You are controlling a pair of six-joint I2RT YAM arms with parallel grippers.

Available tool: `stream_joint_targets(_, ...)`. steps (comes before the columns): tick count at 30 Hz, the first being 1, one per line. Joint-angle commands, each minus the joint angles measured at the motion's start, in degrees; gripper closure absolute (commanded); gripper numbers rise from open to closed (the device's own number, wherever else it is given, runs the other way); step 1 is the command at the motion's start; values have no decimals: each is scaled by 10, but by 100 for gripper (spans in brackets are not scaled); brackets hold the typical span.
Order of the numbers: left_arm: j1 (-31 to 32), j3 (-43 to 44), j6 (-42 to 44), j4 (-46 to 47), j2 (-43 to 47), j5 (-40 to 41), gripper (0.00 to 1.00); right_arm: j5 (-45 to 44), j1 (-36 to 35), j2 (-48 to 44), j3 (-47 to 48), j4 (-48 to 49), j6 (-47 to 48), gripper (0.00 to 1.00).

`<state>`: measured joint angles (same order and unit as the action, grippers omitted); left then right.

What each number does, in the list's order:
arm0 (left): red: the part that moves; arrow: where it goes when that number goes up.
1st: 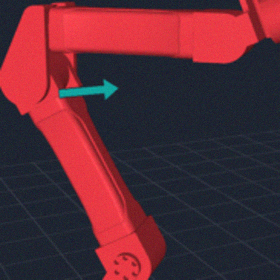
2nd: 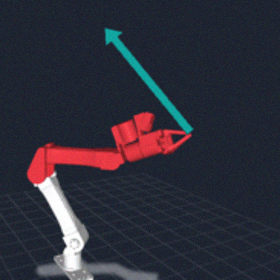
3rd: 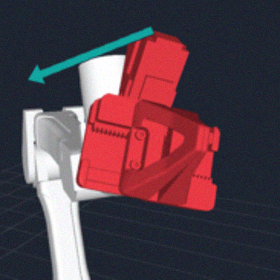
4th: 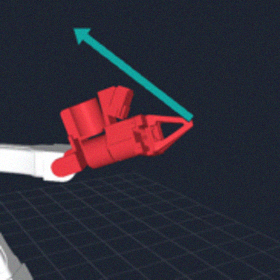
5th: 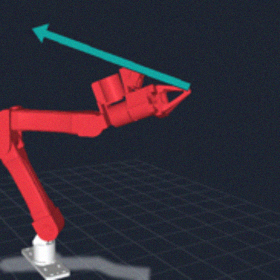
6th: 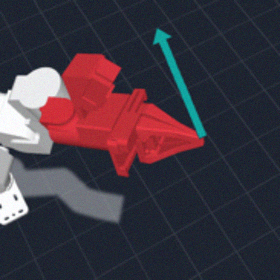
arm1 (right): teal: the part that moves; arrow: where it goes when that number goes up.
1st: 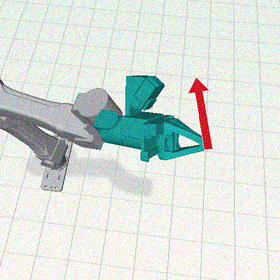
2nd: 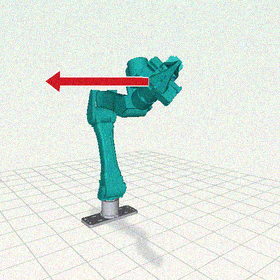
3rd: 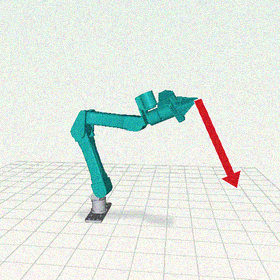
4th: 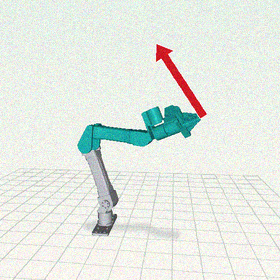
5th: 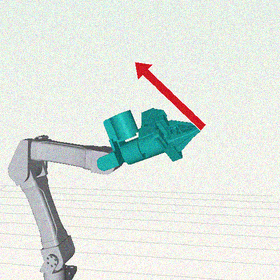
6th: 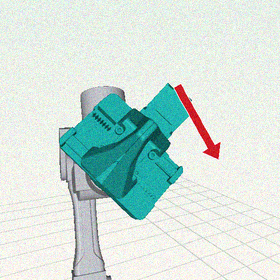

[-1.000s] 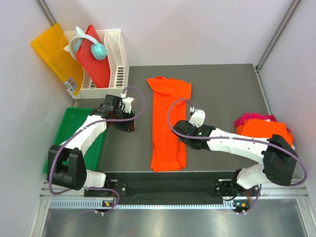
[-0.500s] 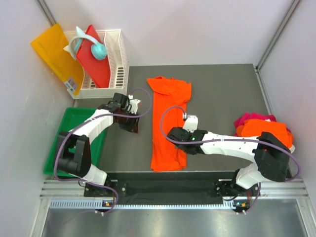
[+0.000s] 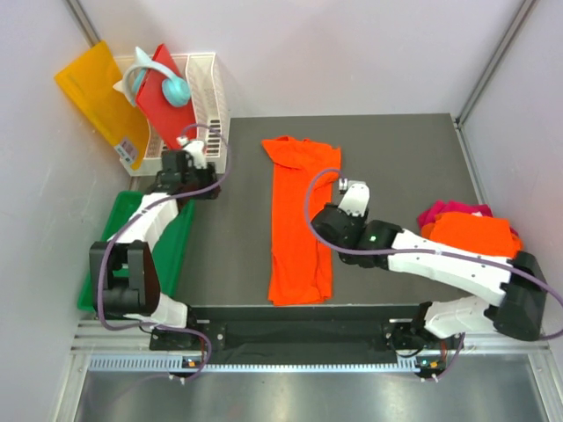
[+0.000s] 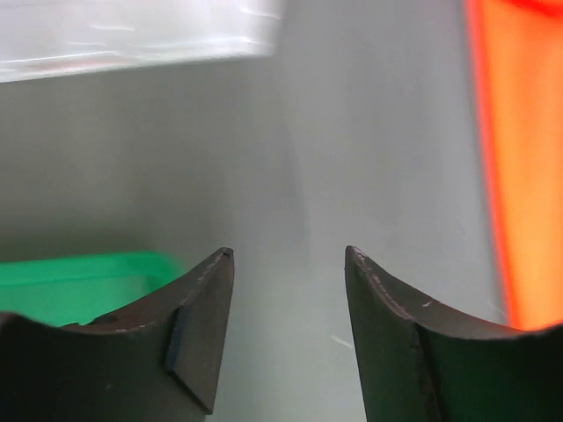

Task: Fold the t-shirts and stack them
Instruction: Grab the bottom of the folded rectangular tshirt with both arms

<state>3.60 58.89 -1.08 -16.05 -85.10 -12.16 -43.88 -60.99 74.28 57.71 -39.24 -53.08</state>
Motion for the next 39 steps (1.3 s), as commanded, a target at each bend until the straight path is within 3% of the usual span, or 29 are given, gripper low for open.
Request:
stream_joint_targets(1,-65,-99,6,218,1,-45,41,-75,7,-62,48,-38,46,44)
stream_joint_targets(3,-67,-132,40,290,0,-38,41,-82,9,-70,51,-61,48,44)
stream_joint_targets(8,-73,-235,31,475,0,-15,36,-88,10,-83,64,-119,7,44)
stream_joint_targets(12,-78,-266,13,542,-2,-59,33,-86,9,-87,62,-160,-36,45)
stream_joint_targets(16,-83,-279,-5,537,8,-40,31,-82,8,-98,55,-189,-82,45)
stream_joint_targets(19,-87,-356,-7,630,5,-51,30,-80,9,-103,52,-191,-93,45)
stream_joint_targets(20,-87,-376,-6,713,0,-50,29,-80,9,-104,54,-193,-95,45)
stream_joint_targets(23,-86,-425,-1,832,-30,-58,19,-83,9,-98,63,-202,-98,45)
stream_joint_targets(25,-85,-418,-8,815,-39,-45,15,-84,9,-87,73,-208,-102,45)
stream_joint_targets(28,-83,-427,-3,841,-58,-44,1,-83,9,-72,88,-218,-103,45)
stream_joint_targets(32,-82,-427,-7,845,-61,-41,1,-83,9,-59,99,-217,-95,45)
stream_joint_targets(39,-82,-429,-5,854,-64,-41,1,-97,11,-69,51,-116,-8,43)
